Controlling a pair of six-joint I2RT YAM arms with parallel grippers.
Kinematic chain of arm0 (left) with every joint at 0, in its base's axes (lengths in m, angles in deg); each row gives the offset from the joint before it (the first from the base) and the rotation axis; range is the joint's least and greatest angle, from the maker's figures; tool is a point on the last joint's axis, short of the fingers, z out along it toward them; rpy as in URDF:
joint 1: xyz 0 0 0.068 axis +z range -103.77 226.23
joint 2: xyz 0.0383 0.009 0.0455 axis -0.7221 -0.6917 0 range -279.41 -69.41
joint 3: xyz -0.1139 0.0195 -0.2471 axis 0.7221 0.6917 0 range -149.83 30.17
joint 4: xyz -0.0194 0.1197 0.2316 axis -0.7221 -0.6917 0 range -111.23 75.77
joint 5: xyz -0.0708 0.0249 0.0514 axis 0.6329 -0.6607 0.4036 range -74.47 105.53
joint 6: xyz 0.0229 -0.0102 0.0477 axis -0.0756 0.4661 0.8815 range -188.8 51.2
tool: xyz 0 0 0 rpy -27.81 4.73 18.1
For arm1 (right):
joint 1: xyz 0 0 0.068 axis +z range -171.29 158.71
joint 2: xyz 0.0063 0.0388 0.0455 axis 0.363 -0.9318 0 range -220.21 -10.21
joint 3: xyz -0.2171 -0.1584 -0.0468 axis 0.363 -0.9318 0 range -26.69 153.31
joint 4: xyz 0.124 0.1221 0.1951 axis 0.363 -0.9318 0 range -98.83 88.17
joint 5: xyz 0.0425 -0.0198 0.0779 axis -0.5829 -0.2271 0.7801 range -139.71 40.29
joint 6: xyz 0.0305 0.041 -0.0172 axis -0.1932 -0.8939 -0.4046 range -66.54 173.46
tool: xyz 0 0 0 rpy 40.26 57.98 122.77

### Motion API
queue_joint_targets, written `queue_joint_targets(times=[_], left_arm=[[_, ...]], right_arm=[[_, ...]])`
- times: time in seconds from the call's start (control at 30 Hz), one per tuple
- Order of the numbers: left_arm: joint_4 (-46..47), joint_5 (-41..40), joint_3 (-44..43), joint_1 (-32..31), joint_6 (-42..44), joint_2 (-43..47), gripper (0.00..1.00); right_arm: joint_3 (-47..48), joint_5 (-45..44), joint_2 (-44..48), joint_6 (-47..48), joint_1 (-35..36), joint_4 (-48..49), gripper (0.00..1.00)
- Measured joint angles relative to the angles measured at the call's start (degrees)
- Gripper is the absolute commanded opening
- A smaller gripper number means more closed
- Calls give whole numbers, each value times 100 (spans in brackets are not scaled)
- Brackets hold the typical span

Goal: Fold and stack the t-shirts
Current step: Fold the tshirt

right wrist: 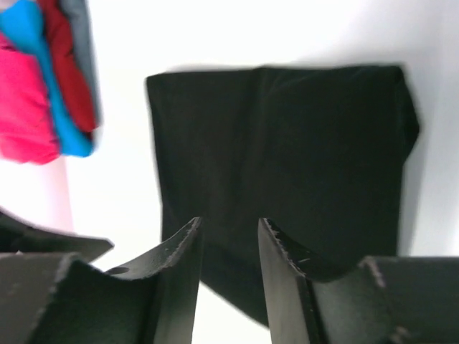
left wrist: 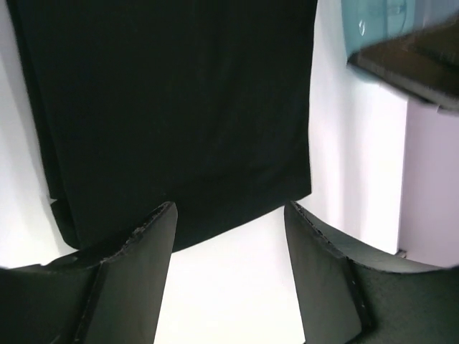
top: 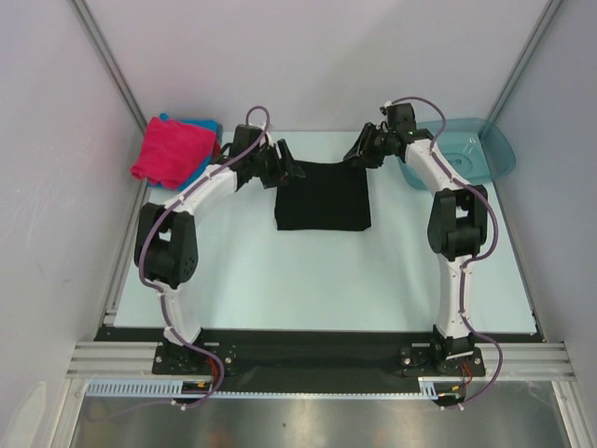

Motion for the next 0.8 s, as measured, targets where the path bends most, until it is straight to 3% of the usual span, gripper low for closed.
queue_joint_targets(times=[0.2,0.5,0.63,0.8], left_arm=[[-846,55,-1056,103,-120,-463,66],[-1451,935,-1585,267,-214,-1655,69],[-1731,1274,-1904,341,-212,-2326,64],[-2090,1414,-1906,398,-151,-2413,64]], right_arm=[[389,448,-358,-435,50,-437,44],[494,632,-1296,-365,125,-1497,43],[564,605,-1327,-212,92,-1751,43],[772,544,-1287,20,2,-2065,44]])
